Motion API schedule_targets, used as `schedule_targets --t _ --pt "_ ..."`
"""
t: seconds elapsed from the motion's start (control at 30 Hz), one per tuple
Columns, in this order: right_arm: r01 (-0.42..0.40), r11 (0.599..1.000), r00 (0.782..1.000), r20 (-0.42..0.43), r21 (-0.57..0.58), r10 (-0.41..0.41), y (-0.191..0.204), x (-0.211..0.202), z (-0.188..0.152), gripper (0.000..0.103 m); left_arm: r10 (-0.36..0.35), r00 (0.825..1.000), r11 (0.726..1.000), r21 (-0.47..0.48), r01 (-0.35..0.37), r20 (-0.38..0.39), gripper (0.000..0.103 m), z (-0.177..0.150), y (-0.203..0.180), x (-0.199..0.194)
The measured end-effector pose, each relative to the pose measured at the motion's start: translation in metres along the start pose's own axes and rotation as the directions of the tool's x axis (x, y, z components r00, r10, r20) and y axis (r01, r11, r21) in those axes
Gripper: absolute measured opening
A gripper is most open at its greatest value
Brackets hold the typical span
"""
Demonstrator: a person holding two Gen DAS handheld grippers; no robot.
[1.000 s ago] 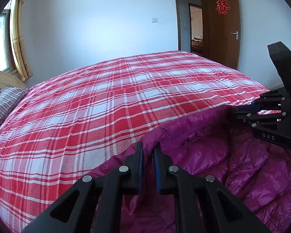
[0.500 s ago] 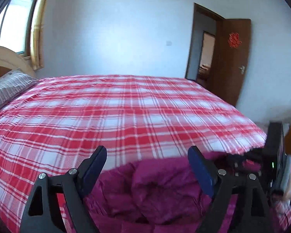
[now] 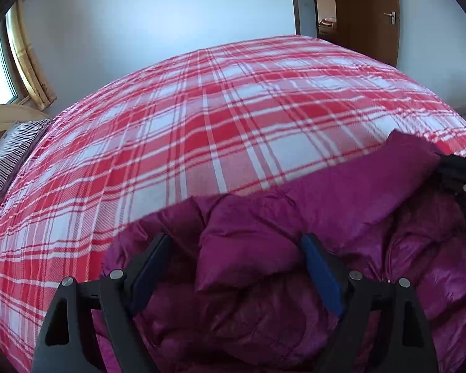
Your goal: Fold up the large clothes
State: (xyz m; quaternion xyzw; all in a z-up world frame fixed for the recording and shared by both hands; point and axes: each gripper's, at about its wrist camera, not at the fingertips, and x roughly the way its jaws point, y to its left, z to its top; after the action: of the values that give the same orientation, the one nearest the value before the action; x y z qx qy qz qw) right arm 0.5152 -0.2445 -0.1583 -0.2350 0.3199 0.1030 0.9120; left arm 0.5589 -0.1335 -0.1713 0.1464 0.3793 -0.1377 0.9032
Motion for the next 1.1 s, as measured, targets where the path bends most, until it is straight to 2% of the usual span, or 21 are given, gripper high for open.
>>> schedule_targets --t 0.13,0.23,0.3,0.33,0.37,0.43,0.5,0.57,0.63,0.67,0.8,0.83,0.9,0.93,0.97,1.0,1.03,1.1 --pt "-0.006 0.999 1.000 -0.029 -0.034 0.005 0.003 -0.012 -0.003 0.012 -0.005 1.000 1.000 -0.010 0.005 -0.013 0.086 -0.002 0.001 0.006" --pt "-0.039 0.997 0.999 -0.034 0.061 0.041 -0.016 -0.030 0.003 0.026 -0.010 1.000 1.000 -0.013 0.010 -0.006 0.086 -0.004 0.002 0.006" --pt "-0.096 0.972 0.995 0.011 0.214 0.096 -0.039 -0.046 0.016 0.027 -0.010 1.000 1.000 -0.019 0.010 0.002 0.086 -0.004 0.002 0.006" --pt "-0.123 0.940 0.992 0.043 0.318 0.116 -0.054 -0.052 0.026 0.027 -0.008 1.000 1.000 -0.020 0.008 0.004 0.086 -0.005 0.002 0.007" --pt "-0.136 0.919 0.991 0.053 0.369 0.125 -0.059 -0.052 0.032 0.027 -0.006 1.000 1.000 -0.019 0.006 0.004 0.086 -0.005 0.001 0.006" --pt "-0.186 0.853 0.982 0.059 0.488 0.181 -0.065 -0.040 0.049 0.029 0.001 1.000 1.000 -0.016 0.000 0.006 0.086 -0.005 0.000 0.006" --pt "-0.194 0.821 0.976 0.019 0.537 0.218 -0.058 -0.016 0.059 0.029 0.003 1.000 1.000 -0.015 -0.003 0.005 0.086 -0.005 0.000 0.007" --pt "-0.168 0.803 0.963 -0.078 0.572 0.257 -0.043 0.018 0.058 0.029 0.006 1.000 1.000 -0.018 -0.006 0.009 0.086 -0.004 0.000 0.004" --pt "-0.131 0.815 0.960 -0.134 0.565 0.247 -0.033 0.032 0.049 0.029 0.016 0.999 0.999 -0.048 -0.013 0.047 0.086 -0.004 0.005 -0.010" --pt "-0.124 0.824 0.960 -0.143 0.553 0.240 -0.028 0.035 0.041 0.028 -0.002 0.997 0.997 -0.071 0.008 0.083 0.086 -0.003 0.008 -0.021" --pt "-0.137 0.834 0.962 -0.131 0.535 0.241 -0.027 0.036 0.019 0.025 -0.036 0.973 0.986 -0.152 0.073 0.229 0.086 0.008 0.019 -0.058" --pt "-0.145 0.828 0.961 -0.124 0.541 0.249 -0.029 0.036 0.016 0.025 -0.029 0.975 0.985 -0.158 0.065 0.220 0.086 0.014 0.018 -0.056" --pt "-0.151 0.828 0.962 -0.112 0.540 0.248 -0.028 0.035 0.013 0.025 -0.009 0.990 0.989 -0.148 0.029 0.140 0.086 0.021 0.013 -0.037" --pt "-0.144 0.839 0.966 -0.111 0.525 0.235 -0.026 0.033 0.012 0.025 0.014 0.997 0.990 -0.139 -0.004 0.073 0.086 0.020 0.009 -0.022" --pt "-0.136 0.849 0.968 -0.112 0.511 0.223 -0.024 0.032 0.012 0.025 0.045 0.999 0.990 -0.131 -0.045 0.001 0.086 0.017 0.007 -0.005" --pt "-0.131 0.854 0.970 -0.113 0.503 0.216 -0.022 0.031 0.013 0.025 0.058 0.998 0.989 -0.136 -0.063 -0.039 0.086 0.011 0.008 0.006" --pt "-0.128 0.858 0.971 -0.111 0.498 0.210 -0.021 0.030 0.012 0.024 0.040 0.997 0.987 -0.151 -0.049 -0.063 0.086 0.004 0.010 0.014" --pt "-0.137 0.849 0.972 -0.098 0.510 0.215 -0.022 0.031 0.008 0.023 0.017 0.998 0.985 -0.173 -0.026 -0.054 0.086 -0.003 0.013 0.017"
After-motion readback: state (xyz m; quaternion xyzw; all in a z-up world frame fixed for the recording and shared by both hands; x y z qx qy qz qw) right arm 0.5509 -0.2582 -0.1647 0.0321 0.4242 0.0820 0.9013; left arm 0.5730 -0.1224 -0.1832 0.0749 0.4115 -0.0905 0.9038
